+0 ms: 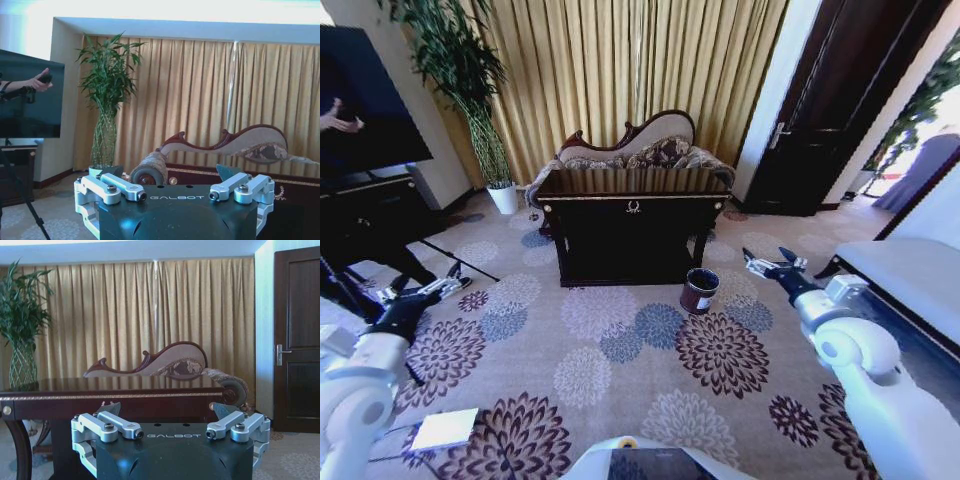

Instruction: Move to the front of the table and place the trash on the table into the trash bin.

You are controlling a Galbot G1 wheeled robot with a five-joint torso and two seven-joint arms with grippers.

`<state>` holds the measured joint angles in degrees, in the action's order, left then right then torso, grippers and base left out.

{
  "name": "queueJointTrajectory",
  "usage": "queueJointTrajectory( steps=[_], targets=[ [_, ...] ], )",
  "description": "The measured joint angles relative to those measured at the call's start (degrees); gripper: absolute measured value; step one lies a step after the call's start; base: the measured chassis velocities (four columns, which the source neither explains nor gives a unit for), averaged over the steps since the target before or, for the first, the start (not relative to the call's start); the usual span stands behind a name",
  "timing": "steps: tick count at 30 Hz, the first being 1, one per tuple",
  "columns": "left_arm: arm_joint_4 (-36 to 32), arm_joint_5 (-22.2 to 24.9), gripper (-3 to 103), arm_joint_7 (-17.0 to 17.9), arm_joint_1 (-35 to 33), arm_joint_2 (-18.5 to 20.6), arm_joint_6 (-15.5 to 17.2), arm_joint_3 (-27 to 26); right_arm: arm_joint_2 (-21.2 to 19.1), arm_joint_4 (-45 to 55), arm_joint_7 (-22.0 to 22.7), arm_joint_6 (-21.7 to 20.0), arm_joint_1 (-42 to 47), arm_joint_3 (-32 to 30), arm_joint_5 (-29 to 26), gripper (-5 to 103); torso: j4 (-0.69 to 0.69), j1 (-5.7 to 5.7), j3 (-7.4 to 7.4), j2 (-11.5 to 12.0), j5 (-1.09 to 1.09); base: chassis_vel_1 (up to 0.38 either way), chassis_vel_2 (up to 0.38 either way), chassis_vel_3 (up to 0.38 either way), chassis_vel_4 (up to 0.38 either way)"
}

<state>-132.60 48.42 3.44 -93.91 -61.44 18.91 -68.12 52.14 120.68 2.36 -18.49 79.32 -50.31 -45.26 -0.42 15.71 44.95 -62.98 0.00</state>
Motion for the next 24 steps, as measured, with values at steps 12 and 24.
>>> queueJointTrajectory(
  steps=[12,24],
  targets=[
    [1.47,-0.57,100,-0.41,1.36,1.24,-1.93,2.36,0.94,-0.46,-0.16,1.34,0.06,-2.12,-0.87,100,0.00,0.00,0.00,0.00,-0.01,0.000,0.000,0.000,0.000],
    [0.06,-1.54,100,2.50,0.38,0.99,-2.32,2.44,1.44,0.31,0.13,1.33,0.29,-2.02,0.06,100,0.00,0.00,0.00,0.00,-0.01,0.000,0.000,0.000,0.000]
  ],
)
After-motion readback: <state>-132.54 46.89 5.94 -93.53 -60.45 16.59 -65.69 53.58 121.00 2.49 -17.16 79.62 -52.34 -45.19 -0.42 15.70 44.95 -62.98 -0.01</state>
